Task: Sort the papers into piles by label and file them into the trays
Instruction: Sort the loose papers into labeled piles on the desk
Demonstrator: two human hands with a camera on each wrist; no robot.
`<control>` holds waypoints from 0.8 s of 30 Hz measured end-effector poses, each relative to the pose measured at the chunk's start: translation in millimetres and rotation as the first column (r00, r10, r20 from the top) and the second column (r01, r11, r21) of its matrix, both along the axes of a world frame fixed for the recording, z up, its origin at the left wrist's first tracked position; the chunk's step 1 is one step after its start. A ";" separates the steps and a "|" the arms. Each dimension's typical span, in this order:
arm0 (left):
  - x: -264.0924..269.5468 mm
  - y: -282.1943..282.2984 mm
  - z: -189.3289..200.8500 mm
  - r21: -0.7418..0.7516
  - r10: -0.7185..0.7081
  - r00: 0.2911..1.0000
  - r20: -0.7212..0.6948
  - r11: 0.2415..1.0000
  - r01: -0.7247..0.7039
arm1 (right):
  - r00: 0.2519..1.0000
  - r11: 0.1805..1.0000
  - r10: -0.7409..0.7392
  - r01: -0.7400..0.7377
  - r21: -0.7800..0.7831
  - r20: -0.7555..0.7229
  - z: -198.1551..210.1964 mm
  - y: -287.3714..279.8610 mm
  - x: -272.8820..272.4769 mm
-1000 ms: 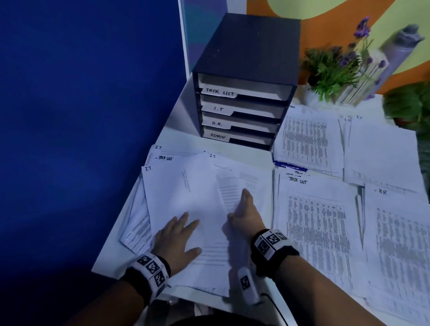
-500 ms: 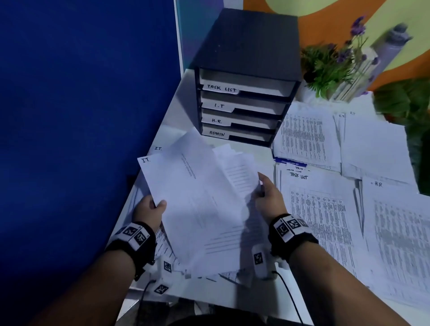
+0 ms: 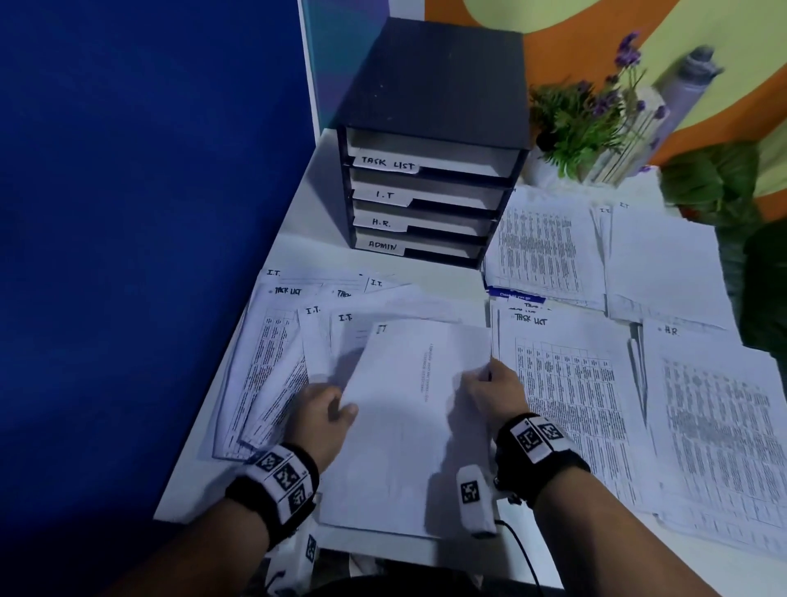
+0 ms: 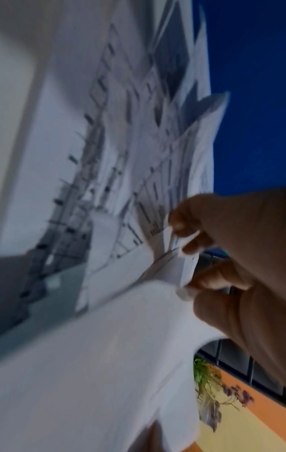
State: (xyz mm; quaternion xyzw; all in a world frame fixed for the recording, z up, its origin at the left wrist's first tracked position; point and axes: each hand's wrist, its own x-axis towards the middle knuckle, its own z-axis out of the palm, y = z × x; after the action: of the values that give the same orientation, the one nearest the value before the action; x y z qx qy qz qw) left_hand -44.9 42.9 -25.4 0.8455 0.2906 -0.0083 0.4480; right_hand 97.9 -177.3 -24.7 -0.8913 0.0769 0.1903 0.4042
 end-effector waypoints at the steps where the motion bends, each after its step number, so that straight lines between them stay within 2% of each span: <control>1: 2.3 -1.8 3.3 0.078 0.019 1.000 -0.014 0.997 -0.018 | 0.999 0.998 0.002 0.000 -0.059 0.034 -1.6 -4.7 1.6; 5: 10.6 2.2 12.6 0.089 0.239 0.950 -0.200 0.970 -0.225 | 0.998 0.990 0.012 -0.003 -0.139 0.062 -1.5 -11.0 2.8; 7: 18.0 6.2 12.7 0.092 0.278 0.931 -0.236 0.960 -0.263 | 0.997 0.988 0.036 -0.027 -0.150 0.062 0.4 -8.6 1.7; 9: 27.3 9.4 11.8 -0.043 0.336 0.911 -0.239 0.934 -0.355 | 0.996 0.986 0.065 -0.054 -0.158 0.066 0.4 -6.9 0.5; 11: 32.6 10.6 9.2 -0.151 0.327 0.915 -0.235 0.918 -0.367 | 0.996 0.992 0.053 -0.044 -0.121 0.070 -1.0 -8.7 1.1; 13: 34.1 11.0 5.9 -0.184 0.267 0.942 -0.201 0.935 -0.304 | 0.998 0.999 0.022 -0.019 -0.049 0.062 -3.3 -12.4 2.6; 15: 33.9 9.0 4.5 -0.245 0.258 0.956 -0.143 0.926 -0.287 | 0.999 0.995 -0.017 0.014 0.097 0.031 -2.7 -15.8 3.2; 18: 31.6 4.0 8.2 -0.367 0.254 0.967 -0.025 0.897 -0.245 | 0.995 0.945 -0.068 0.085 0.316 -0.067 0.0 -16.7 2.4; 21: 27.3 3.9 8.4 -0.410 0.283 0.957 0.063 0.882 -0.234 | 0.989 0.932 -0.134 0.145 0.331 -0.055 -0.2 -18.2 5.3; 24: 20.6 11.4 6.8 -0.375 0.316 0.941 0.120 0.892 -0.251 | 0.980 0.919 -0.182 0.198 0.341 -0.078 1.6 -21.4 6.8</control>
State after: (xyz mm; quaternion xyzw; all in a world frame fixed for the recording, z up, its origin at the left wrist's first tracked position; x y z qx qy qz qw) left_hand -24.3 54.3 -18.7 0.6965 0.3638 0.0808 0.6133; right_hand 104.6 -198.8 -23.1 -0.7897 0.1372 0.1809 0.5699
